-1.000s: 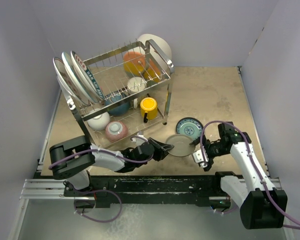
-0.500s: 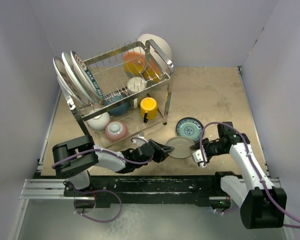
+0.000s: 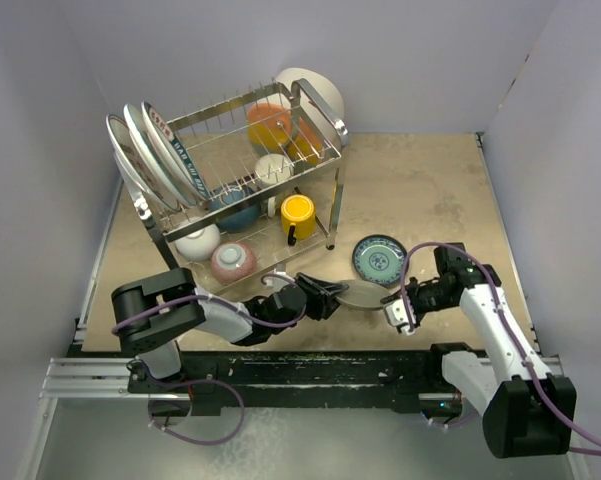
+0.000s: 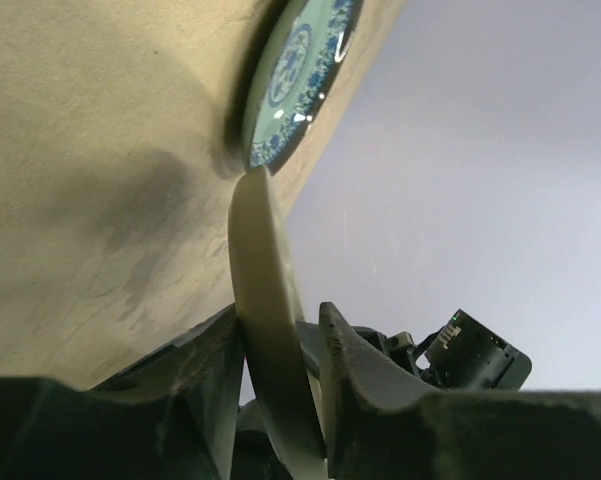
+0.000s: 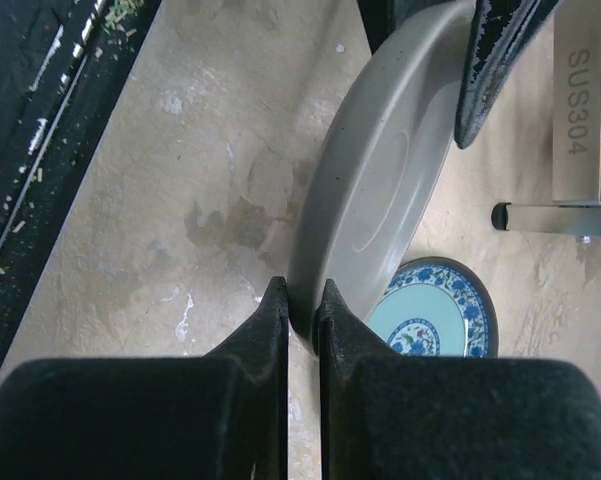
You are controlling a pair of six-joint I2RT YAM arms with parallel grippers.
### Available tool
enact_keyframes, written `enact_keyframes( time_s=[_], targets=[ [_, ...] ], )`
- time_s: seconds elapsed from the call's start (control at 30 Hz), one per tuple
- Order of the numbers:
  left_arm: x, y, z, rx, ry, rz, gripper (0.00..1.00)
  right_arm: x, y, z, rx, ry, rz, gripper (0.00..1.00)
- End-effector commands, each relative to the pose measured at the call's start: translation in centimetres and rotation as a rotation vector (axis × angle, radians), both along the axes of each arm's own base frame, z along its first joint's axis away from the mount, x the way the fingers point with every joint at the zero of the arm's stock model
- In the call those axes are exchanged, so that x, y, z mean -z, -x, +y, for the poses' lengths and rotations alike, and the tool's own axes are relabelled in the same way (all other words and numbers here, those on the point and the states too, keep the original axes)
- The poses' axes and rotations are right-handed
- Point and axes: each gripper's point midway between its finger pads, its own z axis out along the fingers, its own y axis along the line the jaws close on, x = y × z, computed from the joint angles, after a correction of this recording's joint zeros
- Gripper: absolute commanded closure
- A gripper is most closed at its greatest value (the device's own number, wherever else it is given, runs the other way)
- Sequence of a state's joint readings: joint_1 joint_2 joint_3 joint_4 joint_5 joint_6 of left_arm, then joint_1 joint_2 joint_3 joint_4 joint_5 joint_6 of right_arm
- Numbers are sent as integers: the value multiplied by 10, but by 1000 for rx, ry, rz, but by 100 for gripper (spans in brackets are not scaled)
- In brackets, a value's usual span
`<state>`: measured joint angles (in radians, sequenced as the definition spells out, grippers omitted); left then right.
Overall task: Load the mixed dishes into the dish rack
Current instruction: Pick up the plate at the center of the board, then insert the plate into the dish rack.
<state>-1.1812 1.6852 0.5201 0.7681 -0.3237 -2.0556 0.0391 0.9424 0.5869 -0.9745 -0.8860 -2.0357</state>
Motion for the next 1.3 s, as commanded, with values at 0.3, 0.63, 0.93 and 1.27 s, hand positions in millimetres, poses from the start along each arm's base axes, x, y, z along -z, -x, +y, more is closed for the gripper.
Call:
enact_keyframes(
  time_s=[0.3,0.63,0.93,1.27],
  targets=[
    [-30,5,2,33,40,-198,23,-53,-8,3,88,-72,63,100],
    [-37,8,25,55,-83,-376,0,-58,-5,-18,211,35,147,100],
    [-36,23,27,238,-291,-709,1,-99,-23,-17,391,-35,253,100],
    [-33,27,39,328,-463,-907,1,-155,-55,-23,623,-158,368,100]
  ],
)
